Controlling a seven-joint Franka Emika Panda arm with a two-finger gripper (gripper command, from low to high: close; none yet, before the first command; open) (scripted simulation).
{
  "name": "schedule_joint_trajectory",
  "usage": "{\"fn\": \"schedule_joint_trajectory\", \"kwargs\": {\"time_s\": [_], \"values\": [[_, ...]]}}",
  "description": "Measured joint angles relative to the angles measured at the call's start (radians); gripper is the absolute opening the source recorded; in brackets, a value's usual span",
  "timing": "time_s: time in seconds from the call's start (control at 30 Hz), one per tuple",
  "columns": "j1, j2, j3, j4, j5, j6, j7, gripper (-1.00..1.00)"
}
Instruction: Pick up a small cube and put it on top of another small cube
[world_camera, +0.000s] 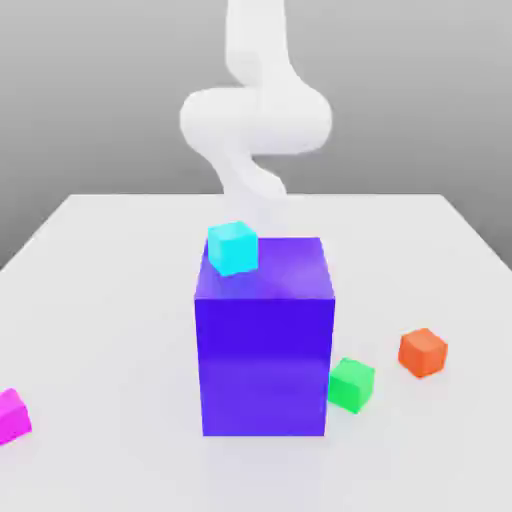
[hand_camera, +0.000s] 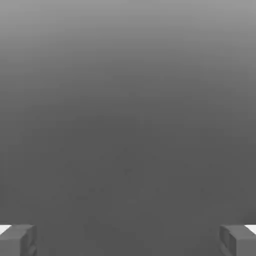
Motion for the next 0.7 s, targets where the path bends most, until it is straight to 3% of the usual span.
{"fn": "schedule_joint_trajectory", "kwargs": {"time_s": [0.43, 0.7], "values": [[-0.074, 0.475, -0.227, -0.038, 0.118, 0.159, -0.050, 0.00], [-0.189, 0.768, -0.312, -0.060, 0.221, 0.253, -0.102, 0.00]]}}
